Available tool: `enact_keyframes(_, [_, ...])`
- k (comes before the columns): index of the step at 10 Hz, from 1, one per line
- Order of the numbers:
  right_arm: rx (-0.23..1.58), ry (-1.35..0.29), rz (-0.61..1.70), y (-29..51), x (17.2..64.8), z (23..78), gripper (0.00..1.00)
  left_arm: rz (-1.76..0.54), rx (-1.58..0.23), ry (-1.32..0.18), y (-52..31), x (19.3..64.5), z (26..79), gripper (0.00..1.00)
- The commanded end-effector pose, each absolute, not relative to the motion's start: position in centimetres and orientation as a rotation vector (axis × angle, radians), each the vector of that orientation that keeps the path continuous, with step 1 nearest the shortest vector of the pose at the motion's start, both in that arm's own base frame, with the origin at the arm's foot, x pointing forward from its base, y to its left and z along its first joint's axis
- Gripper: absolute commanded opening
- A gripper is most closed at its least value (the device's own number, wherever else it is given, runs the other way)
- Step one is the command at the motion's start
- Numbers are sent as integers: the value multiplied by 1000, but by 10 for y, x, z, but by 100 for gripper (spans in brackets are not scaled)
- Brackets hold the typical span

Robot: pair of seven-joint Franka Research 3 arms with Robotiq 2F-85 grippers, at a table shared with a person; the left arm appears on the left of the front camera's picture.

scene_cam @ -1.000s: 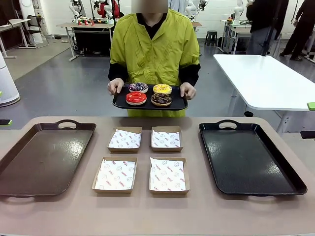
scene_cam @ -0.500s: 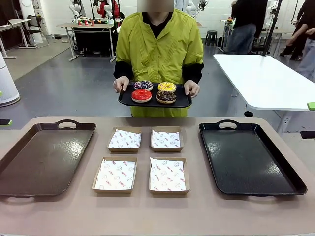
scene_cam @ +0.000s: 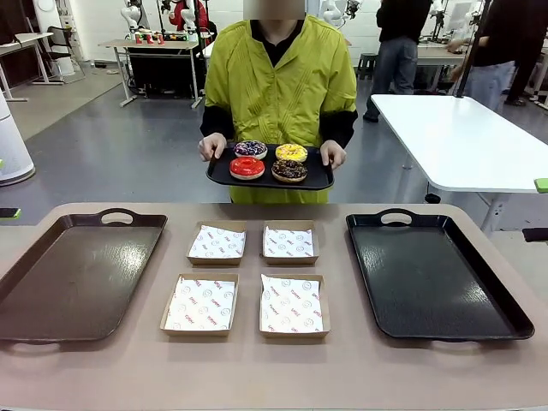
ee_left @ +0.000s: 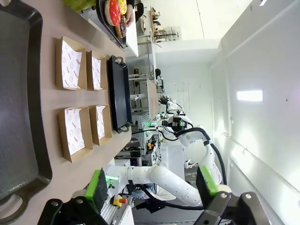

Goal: Individually package the donuts and arrange them on the tray.
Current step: Pick up one Paper togo box.

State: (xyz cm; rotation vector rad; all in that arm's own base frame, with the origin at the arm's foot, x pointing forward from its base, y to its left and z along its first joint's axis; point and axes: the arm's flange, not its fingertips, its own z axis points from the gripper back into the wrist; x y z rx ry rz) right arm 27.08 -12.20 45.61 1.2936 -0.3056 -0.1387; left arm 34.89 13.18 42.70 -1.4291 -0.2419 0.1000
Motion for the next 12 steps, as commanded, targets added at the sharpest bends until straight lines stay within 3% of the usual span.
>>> enact_keyframes(1, [1260, -296, -150, -109, 274, 469, 100, 99, -1450, -256, 133, 349, 430, 100])
enact_keyframes(7, [806, -145, -165, 42, 333, 549, 100, 99, -1450, -256, 133, 349, 430, 100])
enact_keyframes(12, [406, -158, -104, 136, 338, 512, 100, 99, -1450, -256, 133, 349, 430, 100])
